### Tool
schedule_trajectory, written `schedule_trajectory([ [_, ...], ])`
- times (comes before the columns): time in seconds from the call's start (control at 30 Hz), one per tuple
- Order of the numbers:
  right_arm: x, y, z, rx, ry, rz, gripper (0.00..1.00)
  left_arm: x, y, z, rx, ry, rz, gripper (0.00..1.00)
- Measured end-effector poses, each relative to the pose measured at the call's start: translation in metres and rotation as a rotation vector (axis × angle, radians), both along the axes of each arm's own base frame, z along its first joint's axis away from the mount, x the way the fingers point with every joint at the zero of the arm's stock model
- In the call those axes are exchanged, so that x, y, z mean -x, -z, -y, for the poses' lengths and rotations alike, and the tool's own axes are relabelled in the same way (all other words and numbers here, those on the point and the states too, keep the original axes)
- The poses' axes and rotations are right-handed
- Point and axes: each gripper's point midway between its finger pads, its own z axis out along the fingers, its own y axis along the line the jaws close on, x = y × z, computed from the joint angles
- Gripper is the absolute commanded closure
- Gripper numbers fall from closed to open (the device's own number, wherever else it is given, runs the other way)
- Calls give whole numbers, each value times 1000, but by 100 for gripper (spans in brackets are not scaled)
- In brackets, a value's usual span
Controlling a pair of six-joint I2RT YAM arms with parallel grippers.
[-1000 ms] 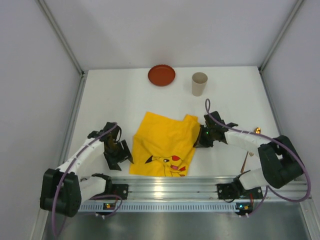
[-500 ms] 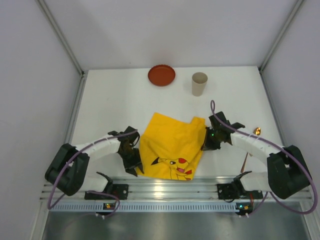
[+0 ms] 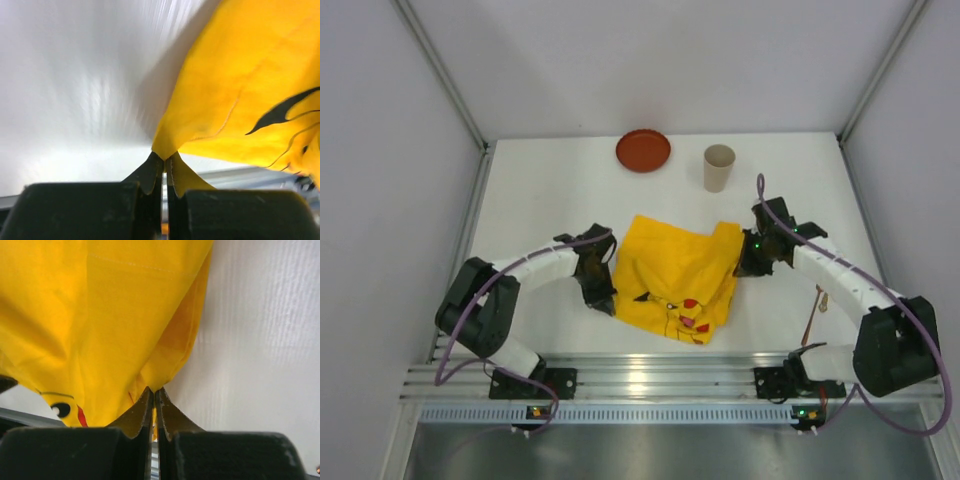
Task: Set the dinner table for one person
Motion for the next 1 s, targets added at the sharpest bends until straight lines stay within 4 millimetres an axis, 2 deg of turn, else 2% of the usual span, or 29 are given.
schedule_trajectory([
  [0.1, -20, -21, 19, 4, 67, 33, 100, -56, -24, -9, -63, -43, 180, 100],
  [0.2, -47, -48, 42, 3, 154, 73, 100, -109, -65, -28, -96, -119, 330, 100],
  [0.3, -76, -75, 55, 3, 203, 111, 100, -149, -103, -51, -136, -189, 441, 100],
  [0.4, -106, -99, 56, -7, 215, 158, 100, -171, -132, -72, -202, -237, 514, 100],
  [0.47, -118, -113, 55, -12, 216, 183, 100, -174, -142, -84, -236, -272, 533, 100],
  [0.57, -119, -121, 56, -7, 214, 199, 100, -161, -142, -107, -275, -338, 521, 100],
  [0.63, -109, -112, 57, 1, 210, 177, 100, -140, -135, -121, -295, -375, 498, 100],
  [0.73, -68, -66, 61, 26, 199, 50, 100, -95, -113, -130, -303, -399, 428, 100],
  [0.8, -33, -27, 63, 42, 188, -71, 100, -61, -92, -131, -293, -403, 360, 100],
  [0.83, -15, -9, 64, 49, 184, -136, 97, -45, -82, -132, -286, -404, 333, 100],
  [0.87, 2, 8, 64, 53, 180, -196, 75, -29, -74, -132, -280, -406, 303, 100],
  [0.9, 20, 22, 64, 54, 181, -255, 60, -15, -68, -132, -271, -409, 282, 100],
  [0.97, 44, 38, 65, 57, 171, -329, 43, 3, -61, -131, -248, -414, 259, 100],
  [1.0, 51, 42, 64, 54, 168, -348, 39, 10, -59, -130, -237, -417, 252, 81],
])
